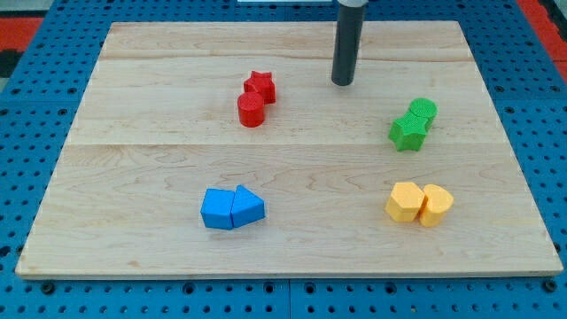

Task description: Push the green star to the center left of the board

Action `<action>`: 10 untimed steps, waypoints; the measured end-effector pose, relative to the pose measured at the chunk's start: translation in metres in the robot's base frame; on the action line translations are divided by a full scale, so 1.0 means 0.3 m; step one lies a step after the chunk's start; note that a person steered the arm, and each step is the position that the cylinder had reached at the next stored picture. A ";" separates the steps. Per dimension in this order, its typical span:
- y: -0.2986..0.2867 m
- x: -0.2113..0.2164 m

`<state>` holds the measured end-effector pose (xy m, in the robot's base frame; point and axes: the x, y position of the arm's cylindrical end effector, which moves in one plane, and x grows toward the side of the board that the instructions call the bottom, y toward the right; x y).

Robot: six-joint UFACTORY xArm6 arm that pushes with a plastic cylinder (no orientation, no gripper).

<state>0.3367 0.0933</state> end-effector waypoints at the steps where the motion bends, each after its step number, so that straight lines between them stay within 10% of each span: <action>1: 0.139 0.034; 3: 0.405 0.013; 7: 0.362 0.423; 10: 0.345 0.430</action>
<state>0.4658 0.1967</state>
